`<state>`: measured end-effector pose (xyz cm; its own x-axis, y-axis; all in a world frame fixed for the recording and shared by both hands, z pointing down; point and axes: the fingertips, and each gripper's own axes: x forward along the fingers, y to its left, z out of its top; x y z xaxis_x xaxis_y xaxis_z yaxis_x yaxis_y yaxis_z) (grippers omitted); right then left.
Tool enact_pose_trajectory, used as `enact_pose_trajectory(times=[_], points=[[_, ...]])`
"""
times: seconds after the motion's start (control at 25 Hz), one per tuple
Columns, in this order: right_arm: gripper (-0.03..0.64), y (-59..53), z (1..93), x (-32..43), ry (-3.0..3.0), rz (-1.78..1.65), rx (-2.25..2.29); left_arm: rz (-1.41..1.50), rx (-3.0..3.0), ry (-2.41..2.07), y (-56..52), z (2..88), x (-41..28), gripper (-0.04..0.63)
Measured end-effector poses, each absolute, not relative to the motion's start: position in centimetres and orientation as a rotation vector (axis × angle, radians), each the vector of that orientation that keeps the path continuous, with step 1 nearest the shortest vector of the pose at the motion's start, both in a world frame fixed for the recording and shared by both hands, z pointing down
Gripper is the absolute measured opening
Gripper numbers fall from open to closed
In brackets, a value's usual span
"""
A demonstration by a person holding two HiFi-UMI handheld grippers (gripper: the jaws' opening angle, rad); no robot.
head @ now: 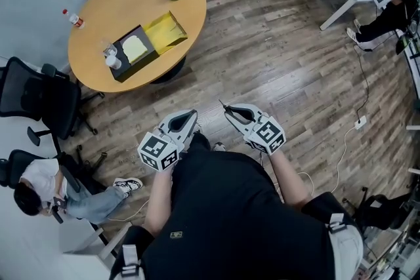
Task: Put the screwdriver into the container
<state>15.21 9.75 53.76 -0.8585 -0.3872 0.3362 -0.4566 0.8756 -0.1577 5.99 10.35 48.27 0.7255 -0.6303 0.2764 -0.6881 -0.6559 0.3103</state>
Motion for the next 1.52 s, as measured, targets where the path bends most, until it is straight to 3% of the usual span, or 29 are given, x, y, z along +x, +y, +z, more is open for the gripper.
enact_pose_trajectory(times=[1.52], points=[[0.055,-2.2,55.6,-1.0,-2.677,0.283,0.621,0.173,2.531,-0.964,-3.4,50.6,-10.3,0.005]])
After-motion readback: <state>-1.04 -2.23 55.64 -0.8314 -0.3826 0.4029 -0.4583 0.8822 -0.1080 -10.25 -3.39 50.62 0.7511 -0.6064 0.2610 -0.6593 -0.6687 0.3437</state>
